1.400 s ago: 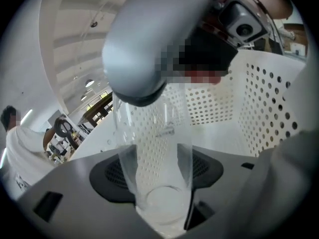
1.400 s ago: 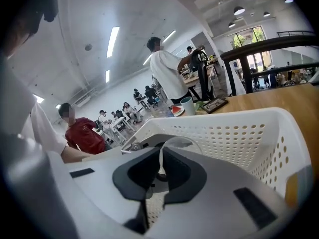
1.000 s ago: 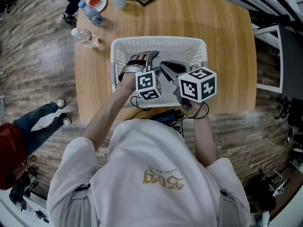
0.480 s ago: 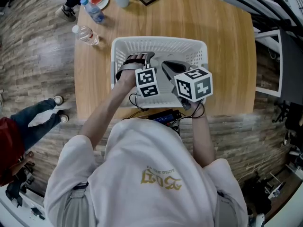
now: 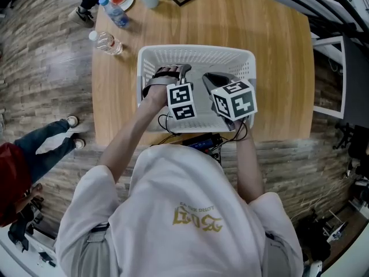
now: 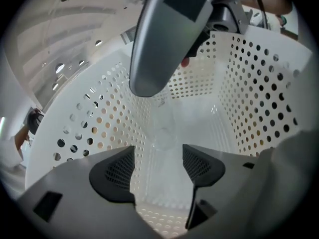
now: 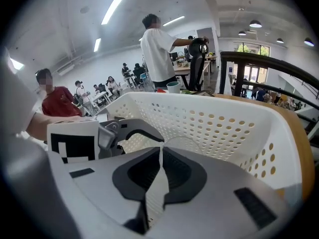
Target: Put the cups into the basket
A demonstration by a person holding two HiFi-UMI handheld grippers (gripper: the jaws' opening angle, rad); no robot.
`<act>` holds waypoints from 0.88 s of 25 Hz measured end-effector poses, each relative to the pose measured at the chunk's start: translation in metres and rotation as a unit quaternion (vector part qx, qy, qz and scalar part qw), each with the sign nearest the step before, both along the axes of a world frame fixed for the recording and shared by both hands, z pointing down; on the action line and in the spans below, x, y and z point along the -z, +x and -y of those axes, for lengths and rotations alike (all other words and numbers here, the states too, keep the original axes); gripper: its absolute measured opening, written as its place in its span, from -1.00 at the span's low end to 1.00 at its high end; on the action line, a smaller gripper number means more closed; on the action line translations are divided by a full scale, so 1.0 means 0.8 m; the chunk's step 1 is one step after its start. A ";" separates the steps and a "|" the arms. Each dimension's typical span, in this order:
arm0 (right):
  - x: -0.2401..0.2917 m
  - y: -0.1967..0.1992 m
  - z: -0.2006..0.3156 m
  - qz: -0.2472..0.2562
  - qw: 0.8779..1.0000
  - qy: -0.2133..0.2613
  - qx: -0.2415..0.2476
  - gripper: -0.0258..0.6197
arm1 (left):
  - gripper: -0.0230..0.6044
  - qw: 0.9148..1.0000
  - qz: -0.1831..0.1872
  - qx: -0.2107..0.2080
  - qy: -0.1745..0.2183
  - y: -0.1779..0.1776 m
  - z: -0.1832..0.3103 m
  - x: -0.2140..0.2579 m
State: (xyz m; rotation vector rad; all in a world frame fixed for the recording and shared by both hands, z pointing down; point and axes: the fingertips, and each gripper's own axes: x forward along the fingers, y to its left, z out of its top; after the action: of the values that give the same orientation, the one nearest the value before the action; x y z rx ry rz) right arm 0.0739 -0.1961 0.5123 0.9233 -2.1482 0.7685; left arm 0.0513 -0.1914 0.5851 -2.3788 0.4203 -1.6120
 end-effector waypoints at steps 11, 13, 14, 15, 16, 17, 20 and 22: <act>-0.029 -0.001 -0.003 -0.070 0.997 0.010 0.027 -0.84 | -0.11 1.000 -0.012 0.012 -0.021 0.004 -0.006 -0.003; -0.035 0.000 -0.004 -0.087 0.996 0.011 0.034 -0.84 | -0.12 0.999 -0.017 0.018 -0.024 0.004 -0.005 -0.001; -0.038 -0.001 -0.005 -0.092 0.995 0.010 0.037 -0.84 | -0.13 0.999 -0.017 0.020 -0.026 0.003 -0.005 -0.001; -0.040 -0.001 -0.007 -0.095 0.995 0.008 0.040 -0.84 | -0.13 0.999 -0.017 0.020 -0.028 0.003 -0.005 0.000; -0.042 -0.003 -0.008 -0.096 0.995 0.007 0.042 -0.84 | -0.13 0.999 -0.018 0.021 -0.029 0.002 -0.006 0.000; -0.044 -0.005 -0.009 -0.096 0.994 0.006 0.043 -0.84 | -0.14 0.999 -0.018 0.021 -0.031 0.001 -0.006 -0.001; -0.049 -0.007 -0.010 -0.104 0.993 0.006 0.048 -0.84 | -0.15 0.999 -0.019 0.021 -0.034 0.003 -0.006 -0.004; -0.050 -0.007 -0.013 -0.110 0.993 0.003 0.051 -0.84 | -0.15 0.999 -0.020 0.021 -0.036 0.005 -0.006 -0.005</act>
State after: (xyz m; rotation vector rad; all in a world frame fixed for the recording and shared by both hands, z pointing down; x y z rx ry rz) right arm 0.0686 -0.1861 0.5524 0.8526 -1.9880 0.5828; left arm 0.0555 -0.1865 0.5895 -2.4747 0.4291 -1.6280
